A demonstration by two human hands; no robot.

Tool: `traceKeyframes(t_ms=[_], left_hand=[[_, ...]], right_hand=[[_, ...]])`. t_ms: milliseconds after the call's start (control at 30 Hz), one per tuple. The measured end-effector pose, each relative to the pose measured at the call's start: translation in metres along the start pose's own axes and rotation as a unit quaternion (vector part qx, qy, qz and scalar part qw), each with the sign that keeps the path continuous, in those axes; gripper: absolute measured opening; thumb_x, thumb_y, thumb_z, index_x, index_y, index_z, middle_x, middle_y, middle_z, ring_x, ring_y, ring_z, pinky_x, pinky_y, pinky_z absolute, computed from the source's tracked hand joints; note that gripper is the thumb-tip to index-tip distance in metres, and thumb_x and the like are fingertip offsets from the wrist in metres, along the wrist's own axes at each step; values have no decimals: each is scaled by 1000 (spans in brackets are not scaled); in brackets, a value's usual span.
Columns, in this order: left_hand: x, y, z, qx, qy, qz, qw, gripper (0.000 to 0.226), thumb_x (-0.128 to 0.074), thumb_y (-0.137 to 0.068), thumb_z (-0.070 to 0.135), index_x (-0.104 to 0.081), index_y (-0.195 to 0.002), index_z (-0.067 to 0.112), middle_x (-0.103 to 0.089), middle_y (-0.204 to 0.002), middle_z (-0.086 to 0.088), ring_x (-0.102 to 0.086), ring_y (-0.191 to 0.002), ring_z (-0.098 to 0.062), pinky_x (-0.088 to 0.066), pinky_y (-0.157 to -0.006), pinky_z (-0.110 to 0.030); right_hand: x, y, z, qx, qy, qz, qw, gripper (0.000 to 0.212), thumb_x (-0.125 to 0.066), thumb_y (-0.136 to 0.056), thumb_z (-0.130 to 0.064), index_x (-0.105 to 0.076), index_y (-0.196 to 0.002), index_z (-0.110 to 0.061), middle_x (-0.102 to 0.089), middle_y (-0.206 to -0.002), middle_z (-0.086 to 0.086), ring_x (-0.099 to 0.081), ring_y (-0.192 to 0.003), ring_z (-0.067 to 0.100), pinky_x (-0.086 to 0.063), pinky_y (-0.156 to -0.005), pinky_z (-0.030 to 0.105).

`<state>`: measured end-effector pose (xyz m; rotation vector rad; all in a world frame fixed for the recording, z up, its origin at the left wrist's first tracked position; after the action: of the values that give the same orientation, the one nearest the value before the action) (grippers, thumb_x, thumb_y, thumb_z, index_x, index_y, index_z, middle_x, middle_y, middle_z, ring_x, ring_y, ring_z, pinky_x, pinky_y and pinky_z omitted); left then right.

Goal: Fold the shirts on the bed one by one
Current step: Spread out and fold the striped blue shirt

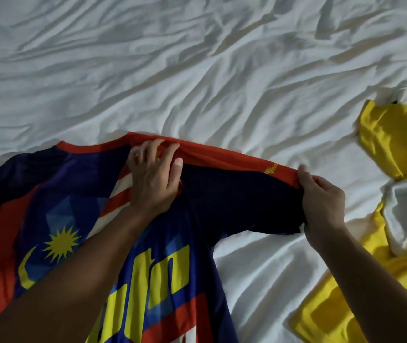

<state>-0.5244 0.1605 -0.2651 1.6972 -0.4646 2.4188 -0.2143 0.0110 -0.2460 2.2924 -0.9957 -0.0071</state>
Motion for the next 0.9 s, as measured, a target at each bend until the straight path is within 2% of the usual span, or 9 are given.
traceKeyframes(t_ms=[133, 233, 367, 467, 533, 600, 700, 800, 900], left_hand=[[-15, -34, 51, -35, -33, -109, 993, 54, -42, -101, 62, -51, -142, 27, -37, -155, -9, -31, -147, -34, -20, -117, -69], [-31, -53, 80, -91, -27, -188, 978, 44, -55, -97, 61, -60, -128, 29, -51, -133, 2, -44, -134, -26, -20, -118, -62], [-24, -76, 92, -61, 81, -175, 979, 16, -64, -99, 41, -63, -94, 26, -63, -95, 10, -58, -104, -21, -31, -109, -52], [-29, -85, 91, 3, 98, -202, 974, 18, -60, -102, 41, -61, -91, 27, -65, -85, 7, -60, -95, -20, -32, -107, -50], [-30, -86, 93, 14, 72, -192, 979, 17, -59, -103, 39, -61, -94, 24, -66, -90, 5, -60, -100, -23, -33, -104, -50], [-17, -81, 104, -4, 30, -105, 994, 14, -60, -102, 33, -61, -100, 19, -62, -103, 0, -56, -108, -27, -38, -101, -52], [24, -41, 151, -87, 62, 77, 991, 13, -61, -97, 26, -63, -95, 13, -57, -101, -8, -53, -97, -31, -43, -84, -47], [11, 26, 204, -215, 89, 18, 972, 30, -66, -92, 41, -63, -89, 11, -56, -90, -11, -52, -83, -32, -40, -73, -46], [-24, 62, 214, -239, 3, -61, 969, 46, -66, -86, 58, -65, -97, 13, -58, -93, -10, -52, -81, -31, -42, -69, -42]], right_hand=[[-6, 2, 6, -30, 13, -81, 996, 17, -74, -94, -29, -77, -90, -13, -79, -84, 5, -75, -91, 31, -63, -85, 49], [-3, -4, -5, 7, 2, -79, 997, 13, -69, -98, -21, -79, -91, -19, -79, -89, 5, -75, -96, 31, -62, -89, 51], [3, -23, -19, 53, 9, -36, 998, 16, -67, -100, -31, -79, -92, -26, -78, -93, 6, -74, -97, 30, -63, -87, 49], [4, -33, -16, 24, 10, -27, 999, 18, -68, -97, -34, -79, -88, -23, -76, -97, 12, -72, -99, 35, -62, -87, 53], [2, -34, -17, 11, -19, -50, 999, 17, -72, -95, -32, -80, -83, -24, -76, -86, 7, -74, -89, 29, -64, -82, 46], [-3, -35, -24, 23, -33, -91, 995, 16, -74, -94, -26, -81, -80, -21, -75, -77, 1, -73, -75, 19, -64, -75, 37], [2, -42, -28, 25, 17, -77, 997, 18, -73, -94, -21, -77, -76, -18, -74, -75, 4, -70, -72, 19, -61, -72, 38], [13, -54, -29, 27, 93, -33, 995, 17, -79, -87, -24, -75, -74, -12, -74, -85, 18, -70, -76, 30, -63, -73, 47], [18, -63, -29, 20, 123, -29, 992, 18, -86, -80, -25, -76, -76, -10, -76, -85, 18, -75, -76, 35, -64, -59, 44]])
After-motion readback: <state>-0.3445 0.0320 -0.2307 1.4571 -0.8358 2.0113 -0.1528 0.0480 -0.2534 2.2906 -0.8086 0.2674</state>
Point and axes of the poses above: each hand's wrist, its own y-axis away from the middle knuckle, its own x-axis out of the back of the hand, z = x × y, the point moved 8 cm from there along -y, towards the middle knuckle
